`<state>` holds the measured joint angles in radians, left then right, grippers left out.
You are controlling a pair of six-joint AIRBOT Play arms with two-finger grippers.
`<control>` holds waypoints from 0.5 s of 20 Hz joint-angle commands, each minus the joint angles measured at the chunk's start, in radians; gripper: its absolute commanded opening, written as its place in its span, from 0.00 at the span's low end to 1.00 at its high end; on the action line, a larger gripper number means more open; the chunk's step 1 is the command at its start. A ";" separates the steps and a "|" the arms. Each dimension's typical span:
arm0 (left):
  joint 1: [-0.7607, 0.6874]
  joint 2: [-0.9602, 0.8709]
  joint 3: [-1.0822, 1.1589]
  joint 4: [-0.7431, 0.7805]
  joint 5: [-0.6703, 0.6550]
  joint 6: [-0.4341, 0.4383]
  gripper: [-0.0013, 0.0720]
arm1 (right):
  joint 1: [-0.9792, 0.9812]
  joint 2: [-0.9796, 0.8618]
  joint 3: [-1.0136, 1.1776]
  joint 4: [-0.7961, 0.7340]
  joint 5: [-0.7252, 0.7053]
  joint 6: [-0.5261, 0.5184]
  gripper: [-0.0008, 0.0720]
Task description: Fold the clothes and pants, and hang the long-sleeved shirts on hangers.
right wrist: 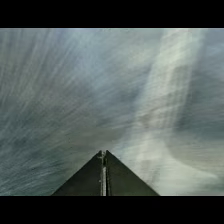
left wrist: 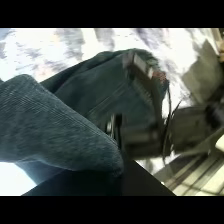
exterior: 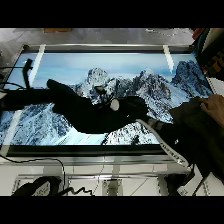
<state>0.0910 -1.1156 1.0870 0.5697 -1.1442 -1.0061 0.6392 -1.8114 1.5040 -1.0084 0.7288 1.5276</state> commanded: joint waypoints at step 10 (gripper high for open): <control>-0.848 -0.459 0.163 -0.553 0.956 0.300 0.30 | -0.642 0.323 -0.001 -0.129 0.231 0.006 0.05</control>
<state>-0.6106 -1.4796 1.1885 0.1230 -0.4248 -0.8040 0.1066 -1.5391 1.5032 -1.1275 0.9207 1.5341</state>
